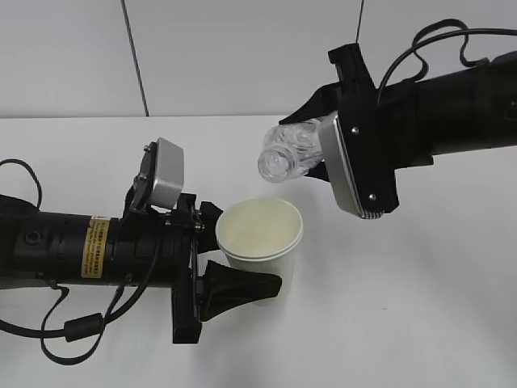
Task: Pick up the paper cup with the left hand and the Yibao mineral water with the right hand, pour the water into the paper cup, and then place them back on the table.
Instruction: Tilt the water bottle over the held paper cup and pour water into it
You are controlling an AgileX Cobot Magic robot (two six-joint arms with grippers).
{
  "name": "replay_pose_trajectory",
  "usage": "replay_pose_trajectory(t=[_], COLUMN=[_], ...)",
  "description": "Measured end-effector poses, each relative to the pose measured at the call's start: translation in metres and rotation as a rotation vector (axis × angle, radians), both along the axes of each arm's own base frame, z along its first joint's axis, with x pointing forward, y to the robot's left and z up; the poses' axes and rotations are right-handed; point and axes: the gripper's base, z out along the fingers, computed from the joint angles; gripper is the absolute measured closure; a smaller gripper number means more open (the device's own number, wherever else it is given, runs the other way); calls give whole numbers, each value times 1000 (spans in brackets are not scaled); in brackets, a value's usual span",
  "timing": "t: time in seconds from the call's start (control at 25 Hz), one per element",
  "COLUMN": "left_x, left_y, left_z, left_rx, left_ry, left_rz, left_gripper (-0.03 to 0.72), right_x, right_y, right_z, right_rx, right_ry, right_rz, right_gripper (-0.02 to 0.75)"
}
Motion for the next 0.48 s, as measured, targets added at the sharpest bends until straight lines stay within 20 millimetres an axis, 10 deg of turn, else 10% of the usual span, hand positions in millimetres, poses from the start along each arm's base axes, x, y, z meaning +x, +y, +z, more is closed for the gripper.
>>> replay_pose_trajectory(t=[0.48], left_x=[0], left_y=[0], left_z=[0], left_rx=[0], left_ry=[10], left_rz=[6], left_gripper=[253], right_x=[-2], right_y=[2], right_z=[-2], right_rx=[-73], right_ry=[-48], right_rz=[65], right_gripper=[306])
